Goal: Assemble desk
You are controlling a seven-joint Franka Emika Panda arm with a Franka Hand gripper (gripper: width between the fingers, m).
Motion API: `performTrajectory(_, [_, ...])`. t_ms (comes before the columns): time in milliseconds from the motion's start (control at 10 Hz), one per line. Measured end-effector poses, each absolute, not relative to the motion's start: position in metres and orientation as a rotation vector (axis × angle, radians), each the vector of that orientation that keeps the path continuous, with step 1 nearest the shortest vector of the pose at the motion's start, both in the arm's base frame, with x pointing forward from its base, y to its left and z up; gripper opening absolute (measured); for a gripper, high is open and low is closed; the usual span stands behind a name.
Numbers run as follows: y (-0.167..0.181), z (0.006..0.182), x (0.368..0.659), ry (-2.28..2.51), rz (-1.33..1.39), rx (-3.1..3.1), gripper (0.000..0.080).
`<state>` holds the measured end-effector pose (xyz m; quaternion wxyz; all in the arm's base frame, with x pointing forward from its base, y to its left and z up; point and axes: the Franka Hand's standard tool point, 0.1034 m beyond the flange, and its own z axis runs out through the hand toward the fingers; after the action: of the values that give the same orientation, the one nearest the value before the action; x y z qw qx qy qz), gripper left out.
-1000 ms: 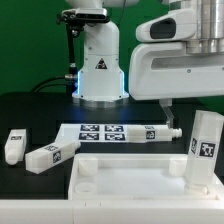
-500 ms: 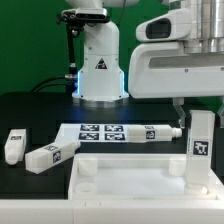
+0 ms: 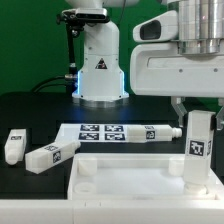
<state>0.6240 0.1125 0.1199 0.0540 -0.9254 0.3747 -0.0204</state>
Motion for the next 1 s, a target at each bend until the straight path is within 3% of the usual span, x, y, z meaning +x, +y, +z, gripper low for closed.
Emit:
performTrajectory(200, [0.1097,0.1193,0.626,1.601,0.009,-2.508,0.0287])
performTrajectory(400, [0.1042,0.1198,0.6287,1.756,0.043,-2.358,0.0287])
performTrajectory(500, [0.1067,0.1192,0.6279,1.797,0.05,-2.329,0.0337])
performTrajectory(600, [0.1063,0.119,0.6279,1.776,0.047,-2.345,0.0474])
performTrajectory(700, [0.1061,0.1189,0.6277,1.72,0.041,-2.389,0.0474])
performTrajectory(800, [0.1074,0.1189,0.626,1.536,0.027,-2.531,0.0615])
performTrajectory(1000, [0.1091,0.1236,0.6296,1.083,-0.03,-2.747,0.0639])
